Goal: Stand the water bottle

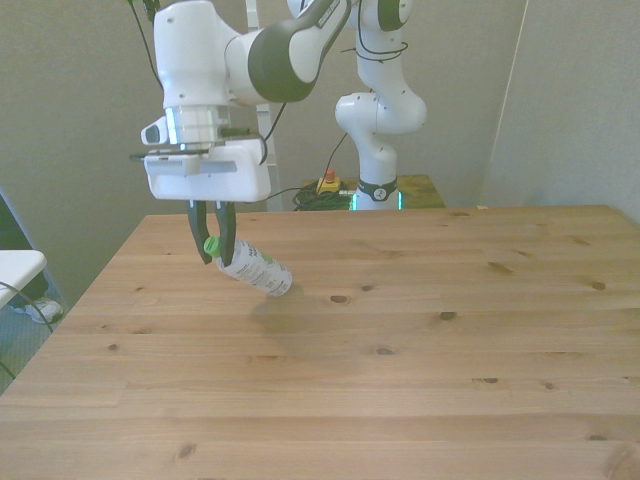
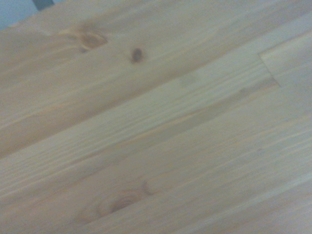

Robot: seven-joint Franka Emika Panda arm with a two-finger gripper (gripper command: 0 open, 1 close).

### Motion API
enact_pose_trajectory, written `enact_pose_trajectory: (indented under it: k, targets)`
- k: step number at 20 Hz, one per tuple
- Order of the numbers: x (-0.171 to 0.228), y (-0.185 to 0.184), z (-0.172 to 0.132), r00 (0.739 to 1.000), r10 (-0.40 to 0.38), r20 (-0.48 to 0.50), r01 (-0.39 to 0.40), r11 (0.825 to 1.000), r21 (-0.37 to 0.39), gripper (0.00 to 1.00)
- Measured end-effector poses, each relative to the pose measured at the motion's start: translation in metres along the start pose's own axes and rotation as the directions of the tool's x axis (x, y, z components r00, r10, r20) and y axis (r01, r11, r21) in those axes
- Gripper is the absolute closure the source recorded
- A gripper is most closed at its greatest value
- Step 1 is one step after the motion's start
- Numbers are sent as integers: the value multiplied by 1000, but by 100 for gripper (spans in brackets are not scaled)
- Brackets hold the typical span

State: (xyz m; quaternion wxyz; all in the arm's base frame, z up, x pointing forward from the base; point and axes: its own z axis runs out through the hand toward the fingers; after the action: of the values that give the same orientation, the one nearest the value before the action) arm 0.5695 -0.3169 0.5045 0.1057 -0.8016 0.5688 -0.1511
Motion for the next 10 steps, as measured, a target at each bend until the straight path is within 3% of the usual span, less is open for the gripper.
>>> enact_pose_trajectory:
  k: [5,10]
  targets:
    - [-44,-50,-32,999,-37,-35,38,998,46,100]
    - [-109,-114,-52,971,-77,-225,95,993,73,100]
